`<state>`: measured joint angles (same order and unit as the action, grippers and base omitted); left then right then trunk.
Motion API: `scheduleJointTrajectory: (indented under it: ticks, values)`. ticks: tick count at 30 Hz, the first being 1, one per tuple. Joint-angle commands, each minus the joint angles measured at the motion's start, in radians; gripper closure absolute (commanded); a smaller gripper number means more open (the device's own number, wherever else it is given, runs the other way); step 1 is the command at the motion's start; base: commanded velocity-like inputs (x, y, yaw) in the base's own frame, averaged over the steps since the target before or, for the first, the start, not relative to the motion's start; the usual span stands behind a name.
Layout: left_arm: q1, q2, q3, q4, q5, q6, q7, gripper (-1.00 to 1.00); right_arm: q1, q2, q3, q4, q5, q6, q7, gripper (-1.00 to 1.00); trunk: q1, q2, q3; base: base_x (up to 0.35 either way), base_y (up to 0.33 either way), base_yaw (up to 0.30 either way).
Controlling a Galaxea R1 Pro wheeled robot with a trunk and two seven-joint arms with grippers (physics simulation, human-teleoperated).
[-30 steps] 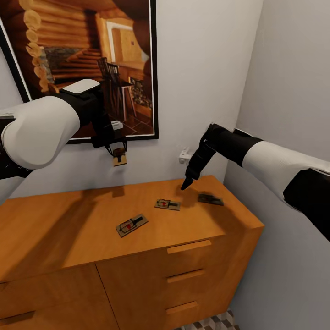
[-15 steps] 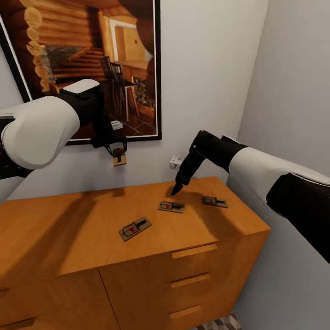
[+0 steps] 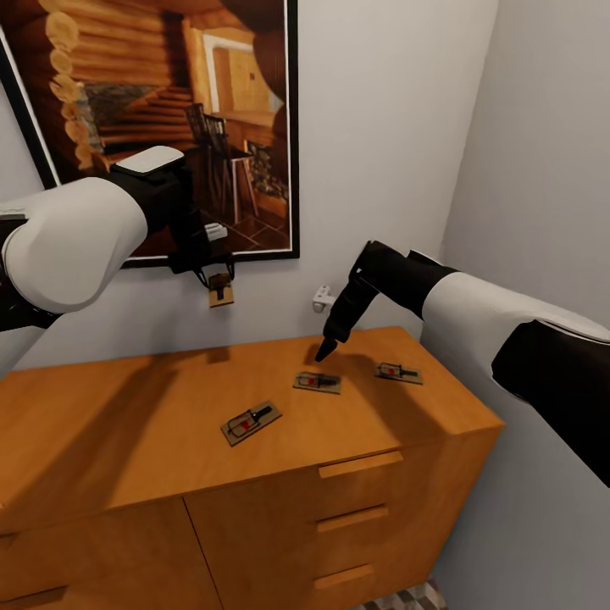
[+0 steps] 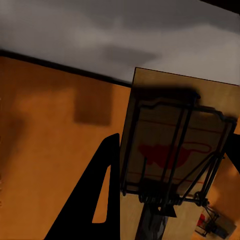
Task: Take the four mousetraps from the cabinet in the bathroom and place them on the bathroom floor. Make sure all four end up on the same floor surface, and ensure that at least two of them are either under or directly next to the same bathroom sink.
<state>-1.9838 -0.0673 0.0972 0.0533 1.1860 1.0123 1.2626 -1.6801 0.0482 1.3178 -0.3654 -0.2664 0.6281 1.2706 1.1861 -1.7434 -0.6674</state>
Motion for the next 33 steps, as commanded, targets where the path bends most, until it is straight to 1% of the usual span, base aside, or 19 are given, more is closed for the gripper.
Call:
scheduleJointTrajectory:
  ticks: [1,9,14,20,21,23,25,33]
  values:
    - [-0.001,0.0,0.008,0.0,-0.005,0.008,0.011,1.0,-0.001,0.0,0.006,-0.001,-0.008,0.008,0.0,-1.0,0.0,-0.001,-0.002,0.0,0.0,0.126]
    - [-0.001,0.0,0.008,0.001,-0.005,0.008,0.011,1.0,-0.001,0.003,0.004,-0.002,-0.009,0.008,0.002,-1.0,0.0,-0.001,-0.006,0.0,0.0,0.07]
    - [-0.001,0.0,0.007,0.001,-0.005,0.008,0.011,1.0,-0.001,0.035,0.002,0.006,-0.01,0.008,0.001,-1.0,0.0,-0.001,-0.007,0.0,0.0,0.004]
    - [-0.001,-0.001,0.007,0.001,-0.005,0.008,0.011,1.0,0.005,0.045,-0.001,0.009,-0.012,0.008,-0.002,-1.0,0.0,-0.001,-0.007,0.0,0.0,0.0]
    - [-0.001,-0.001,0.007,0.001,-0.005,0.008,0.011,1.0,0.006,0.049,-0.001,0.009,-0.013,0.008,-0.005,-1.0,0.0,-0.001,-0.007,0.0,0.0,0.0]
    - [-0.001,-0.001,0.007,0.001,-0.005,0.008,0.011,1.0,0.01,0.057,-0.001,0.009,-0.014,0.008,-0.017,-1.0,0.0,-0.001,-0.007,0.0,0.0,0.0]
    - [-0.001,-0.002,0.007,0.001,-0.005,0.008,0.011,1.0,0.031,0.061,-0.001,0.009,-0.014,0.008,-0.036,-1.0,0.0,-0.001,-0.007,0.0,0.0,0.0]
    - [-0.001,-0.002,0.007,0.001,-0.005,0.008,0.01,1.0,0.102,0.064,0.0,0.01,-0.014,0.011,-0.124,-1.0,0.0,-0.001,-0.007,0.0,0.0,0.0]
